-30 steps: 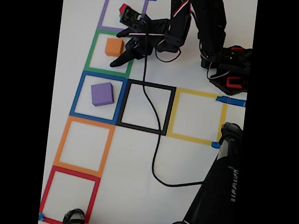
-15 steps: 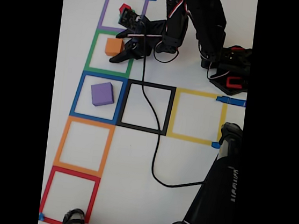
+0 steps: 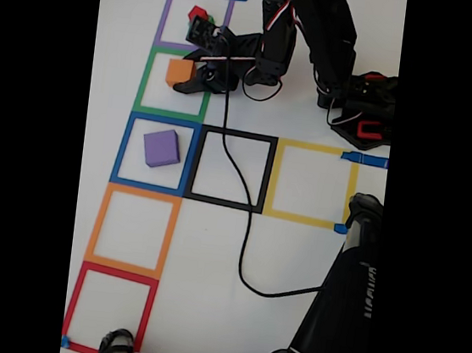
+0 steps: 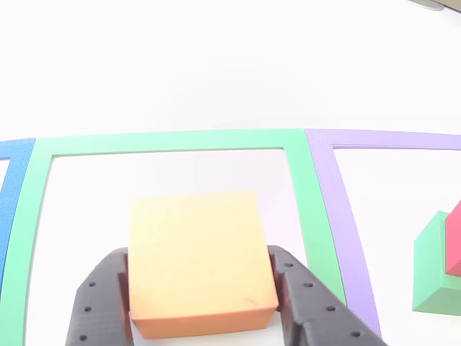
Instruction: Tower of hanoi
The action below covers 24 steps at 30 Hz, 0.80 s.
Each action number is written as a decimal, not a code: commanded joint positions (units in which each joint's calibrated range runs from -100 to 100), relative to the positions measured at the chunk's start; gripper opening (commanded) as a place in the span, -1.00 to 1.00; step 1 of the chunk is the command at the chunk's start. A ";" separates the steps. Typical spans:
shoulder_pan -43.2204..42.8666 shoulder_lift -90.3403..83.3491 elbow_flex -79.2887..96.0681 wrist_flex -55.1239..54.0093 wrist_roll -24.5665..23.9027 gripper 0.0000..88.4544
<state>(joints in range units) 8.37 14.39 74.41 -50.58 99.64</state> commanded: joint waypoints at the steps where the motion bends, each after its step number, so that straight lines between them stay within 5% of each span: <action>1: -0.41 -4.83 -0.23 3.14 0.36 -0.87; 7: -0.89 -22.35 0.59 22.24 0.36 -0.89; 15: -2.52 -57.79 -2.60 67.35 0.36 -0.91; 24: -9.04 -70.47 -34.23 115.44 0.36 -0.92</action>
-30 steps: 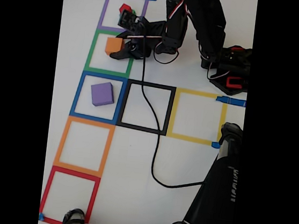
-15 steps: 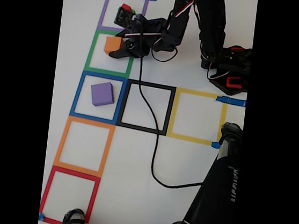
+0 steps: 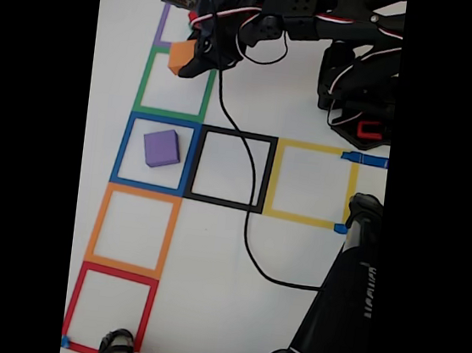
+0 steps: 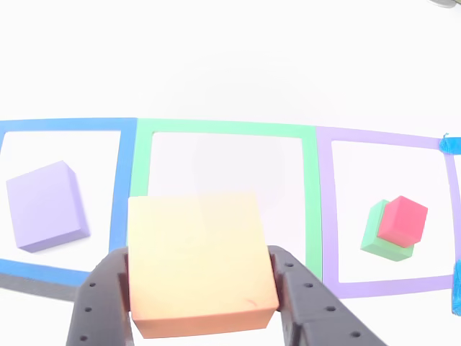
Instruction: Tower of hanoi
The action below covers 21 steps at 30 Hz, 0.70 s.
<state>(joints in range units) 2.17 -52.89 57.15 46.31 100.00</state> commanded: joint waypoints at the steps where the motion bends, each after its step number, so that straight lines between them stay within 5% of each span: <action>1: -3.79 -3.02 -21.97 23.24 0.00 -0.93; 11: -14.25 2.14 -56.42 49.64 0.00 -0.94; 17: -17.70 1.66 -54.79 49.23 0.00 -0.95; 21: -18.37 -2.05 -41.51 39.76 0.00 -0.95</action>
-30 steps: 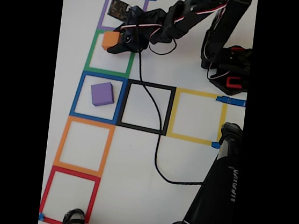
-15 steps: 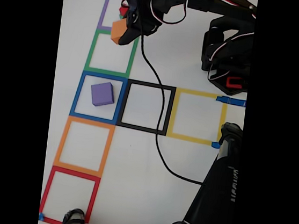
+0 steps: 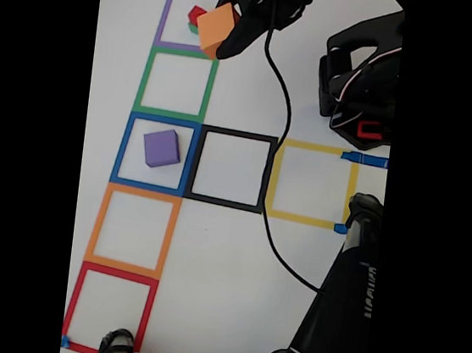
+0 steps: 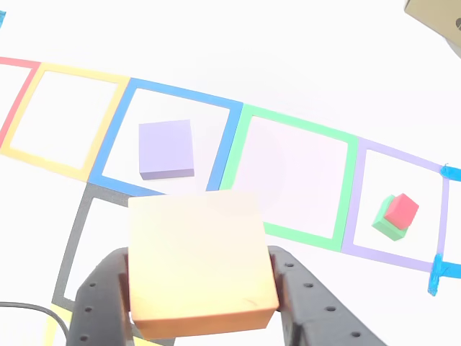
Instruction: Tower of hanoi
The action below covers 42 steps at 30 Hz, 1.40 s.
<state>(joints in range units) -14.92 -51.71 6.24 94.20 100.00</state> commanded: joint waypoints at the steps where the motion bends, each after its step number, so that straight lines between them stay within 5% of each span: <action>1: -1.38 -4.77 14.39 -12.09 0.00 -0.95; 14: -7.23 -6.55 63.03 -67.64 0.00 -0.97; 24: -9.34 19.78 68.76 -102.54 0.00 -0.96; 32: -10.68 34.23 68.49 -116.87 0.00 -0.96; 42: -13.17 40.53 66.76 -121.81 0.00 -0.96</action>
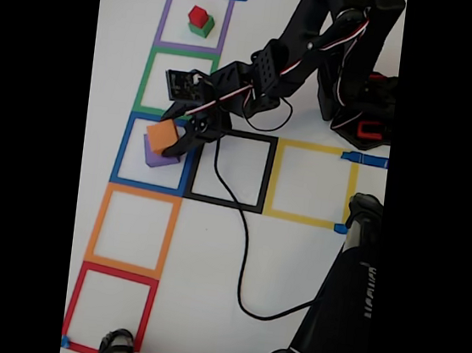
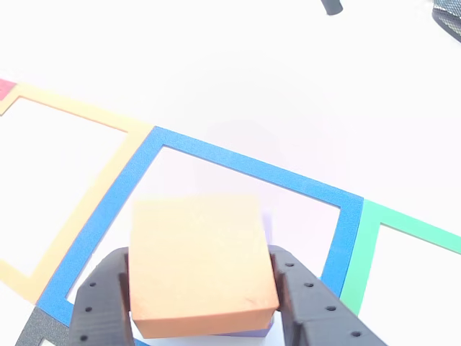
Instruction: Tower of hanoi
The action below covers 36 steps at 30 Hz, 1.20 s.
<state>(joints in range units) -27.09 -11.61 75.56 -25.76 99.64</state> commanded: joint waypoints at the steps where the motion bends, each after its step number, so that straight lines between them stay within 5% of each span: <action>1: -1.00 1.07 -3.11 -1.86 0.36 -0.96; 36: 1.30 8.66 -6.84 -3.39 0.36 -0.97</action>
<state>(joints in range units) -25.69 -0.89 68.04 -27.85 99.64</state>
